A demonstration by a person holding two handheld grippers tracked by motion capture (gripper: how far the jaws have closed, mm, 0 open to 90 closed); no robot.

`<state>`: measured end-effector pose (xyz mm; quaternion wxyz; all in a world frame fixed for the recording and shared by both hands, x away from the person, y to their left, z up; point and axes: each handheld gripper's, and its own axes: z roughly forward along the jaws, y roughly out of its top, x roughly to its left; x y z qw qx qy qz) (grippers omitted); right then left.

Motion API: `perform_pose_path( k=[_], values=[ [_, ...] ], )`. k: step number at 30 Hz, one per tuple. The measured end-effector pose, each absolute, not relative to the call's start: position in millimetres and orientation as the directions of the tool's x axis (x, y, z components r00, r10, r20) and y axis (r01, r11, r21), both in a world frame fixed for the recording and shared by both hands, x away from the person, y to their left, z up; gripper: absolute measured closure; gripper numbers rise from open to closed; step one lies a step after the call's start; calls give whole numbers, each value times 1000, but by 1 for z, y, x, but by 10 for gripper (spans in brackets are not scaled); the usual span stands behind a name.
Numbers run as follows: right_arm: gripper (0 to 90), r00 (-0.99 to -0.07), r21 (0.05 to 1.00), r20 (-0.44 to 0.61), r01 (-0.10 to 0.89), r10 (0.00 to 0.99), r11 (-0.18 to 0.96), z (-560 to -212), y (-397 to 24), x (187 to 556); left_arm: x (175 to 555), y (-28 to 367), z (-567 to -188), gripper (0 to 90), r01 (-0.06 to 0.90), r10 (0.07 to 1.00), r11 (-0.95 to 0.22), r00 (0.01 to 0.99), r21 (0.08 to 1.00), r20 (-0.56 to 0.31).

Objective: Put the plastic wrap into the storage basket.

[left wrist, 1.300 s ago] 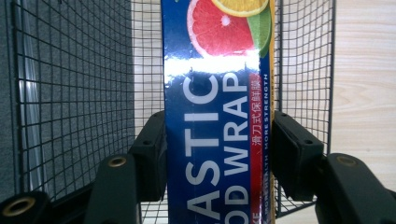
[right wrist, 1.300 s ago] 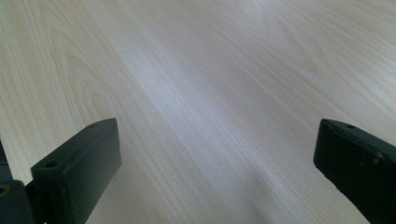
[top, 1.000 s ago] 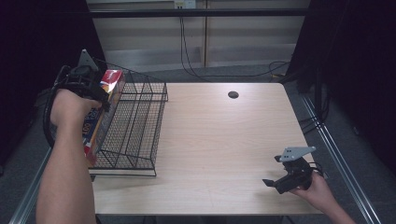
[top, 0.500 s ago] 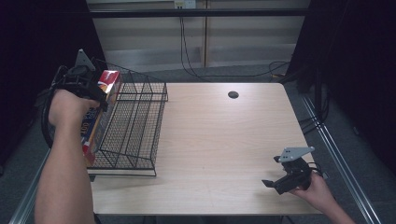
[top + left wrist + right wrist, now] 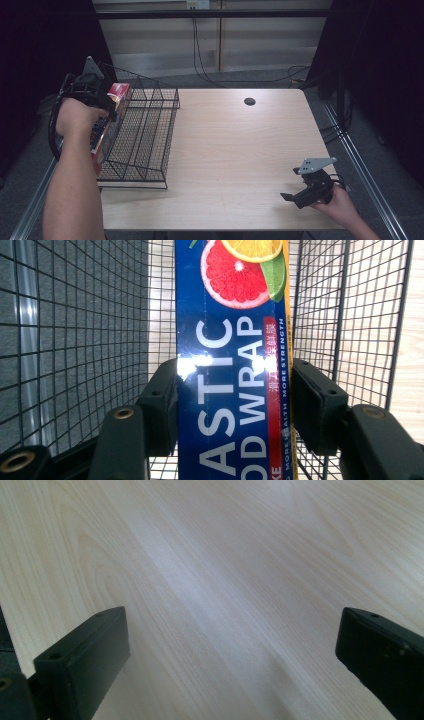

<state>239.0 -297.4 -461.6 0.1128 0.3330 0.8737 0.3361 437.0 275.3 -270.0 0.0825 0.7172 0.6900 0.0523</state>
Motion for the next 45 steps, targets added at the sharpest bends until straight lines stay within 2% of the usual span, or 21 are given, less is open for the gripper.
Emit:
perform_pose_path(
  k=[15,32,35,45],
  values=[
    [7,-759,661,28,502,651,557,-462,-297,240,439,279,-275,431,984,998,-18,28,179,-52],
    [9,-762,655,32,505,647,563,-463,-295,240,442,278,-287,409,987,998,-51,58,155,-36],
    [9,-763,655,32,504,645,563,-463,-295,241,442,279,-279,415,978,996,-47,61,201,-65],
    [9,-758,659,21,501,652,561,-463,-296,239,438,258,-263,332,963,990,-76,103,259,-91]
  ],
)
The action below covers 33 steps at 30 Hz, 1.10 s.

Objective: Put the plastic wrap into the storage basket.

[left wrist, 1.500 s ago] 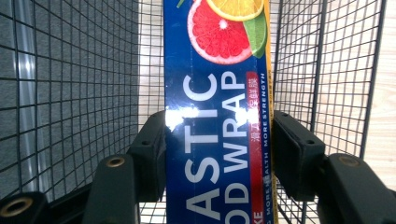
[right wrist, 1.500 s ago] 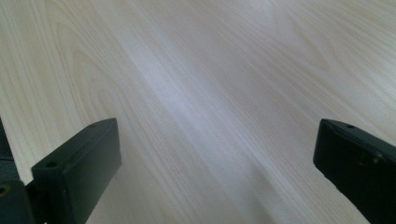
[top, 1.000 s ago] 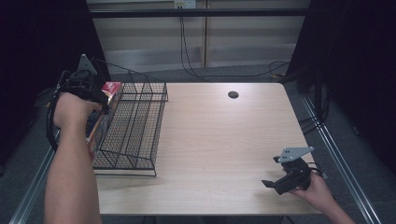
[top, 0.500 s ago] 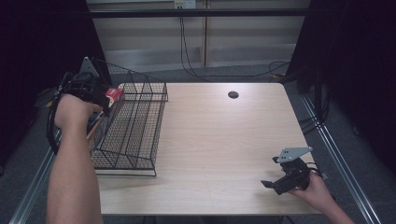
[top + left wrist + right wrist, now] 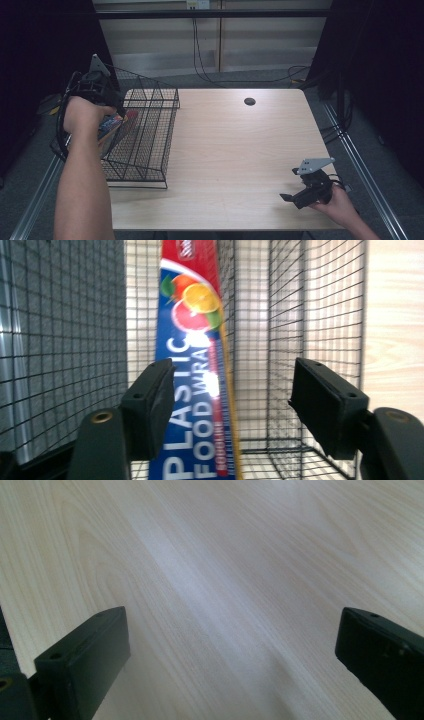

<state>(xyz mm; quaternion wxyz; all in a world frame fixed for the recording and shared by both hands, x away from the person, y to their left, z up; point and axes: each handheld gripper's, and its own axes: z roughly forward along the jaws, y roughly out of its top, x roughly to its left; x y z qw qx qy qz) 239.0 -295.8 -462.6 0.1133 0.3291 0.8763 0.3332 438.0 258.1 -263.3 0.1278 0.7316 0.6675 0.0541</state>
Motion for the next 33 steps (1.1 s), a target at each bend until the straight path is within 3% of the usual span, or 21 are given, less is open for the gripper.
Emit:
perform_pose_path(
  k=[12,33],
  values=[
    [9,-757,672,25,496,652,550,-458,-301,236,429,225,-244,235,925,969,-132,195,355,-149],
    [11,-751,674,11,493,660,550,-457,-301,234,422,180,-260,142,884,920,-242,340,399,-193]
  ],
)
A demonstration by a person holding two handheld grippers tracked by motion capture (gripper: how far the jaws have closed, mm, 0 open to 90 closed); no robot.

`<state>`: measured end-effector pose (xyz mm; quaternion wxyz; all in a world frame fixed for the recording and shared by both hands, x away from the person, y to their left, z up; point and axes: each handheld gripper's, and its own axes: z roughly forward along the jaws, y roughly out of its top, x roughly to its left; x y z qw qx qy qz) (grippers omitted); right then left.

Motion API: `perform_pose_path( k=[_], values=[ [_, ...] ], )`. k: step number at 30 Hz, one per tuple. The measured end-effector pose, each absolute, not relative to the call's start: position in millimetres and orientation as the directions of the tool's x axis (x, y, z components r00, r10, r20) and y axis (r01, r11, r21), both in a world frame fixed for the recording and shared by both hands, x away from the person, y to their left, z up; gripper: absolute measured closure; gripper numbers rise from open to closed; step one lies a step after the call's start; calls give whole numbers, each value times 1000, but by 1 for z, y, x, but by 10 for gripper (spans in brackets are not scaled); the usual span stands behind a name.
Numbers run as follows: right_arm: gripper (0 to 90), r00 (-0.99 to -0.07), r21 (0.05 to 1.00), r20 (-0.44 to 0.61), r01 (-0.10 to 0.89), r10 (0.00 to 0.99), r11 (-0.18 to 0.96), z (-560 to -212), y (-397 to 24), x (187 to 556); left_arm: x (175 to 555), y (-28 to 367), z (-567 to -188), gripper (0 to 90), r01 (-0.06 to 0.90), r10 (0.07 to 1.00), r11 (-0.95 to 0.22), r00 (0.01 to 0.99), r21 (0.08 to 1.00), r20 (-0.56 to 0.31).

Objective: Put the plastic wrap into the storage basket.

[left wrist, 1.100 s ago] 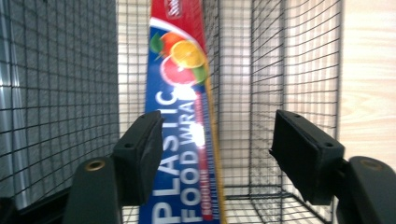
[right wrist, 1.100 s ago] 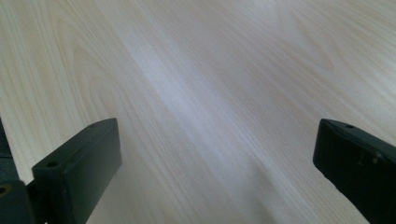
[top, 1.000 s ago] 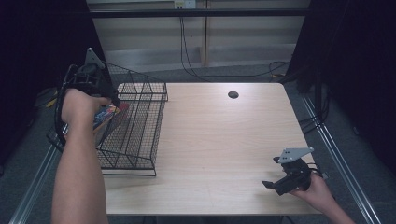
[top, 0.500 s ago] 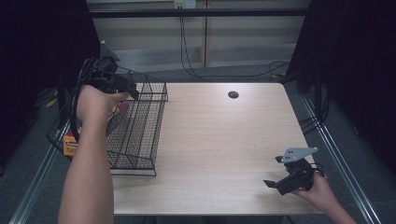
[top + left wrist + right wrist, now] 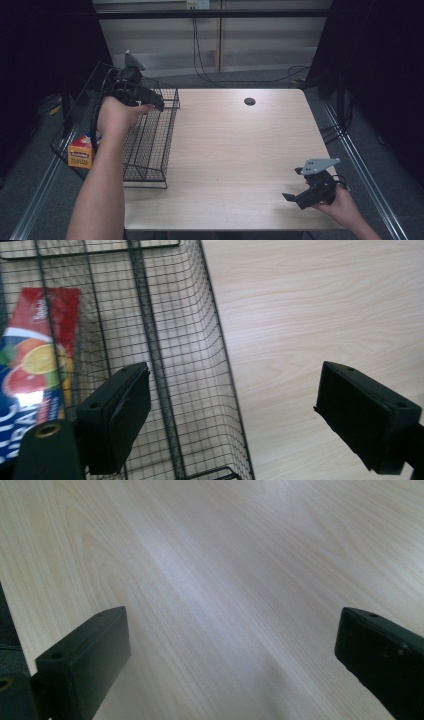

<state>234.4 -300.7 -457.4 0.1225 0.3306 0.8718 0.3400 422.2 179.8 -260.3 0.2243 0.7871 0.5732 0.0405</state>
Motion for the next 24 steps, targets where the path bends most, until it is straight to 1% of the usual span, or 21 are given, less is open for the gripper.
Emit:
perform_pose_path(
  k=[1,9,12,17,19,24],
  values=[
    [12,-749,674,10,494,662,549,-457,-301,234,422,178,-261,142,882,920,-251,345,400,-185],
    [13,-752,677,12,491,659,548,-457,-301,234,419,155,-275,141,867,897,-294,396,402,-198],
    [13,-752,676,12,492,659,549,-456,-302,233,418,150,-280,140,855,885,-321,424,408,-193],
    [13,-752,674,13,493,659,550,-457,-302,233,415,142,-286,141,848,874,-323,437,420,-211],
    [13,-754,670,15,495,657,553,-457,-301,233,414,139,-288,140,841,866,-342,456,419,-208],
    [13,-753,669,13,495,658,554,-457,-301,233,408,128,-292,126,819,846,-355,486,450,-218]
  ],
)
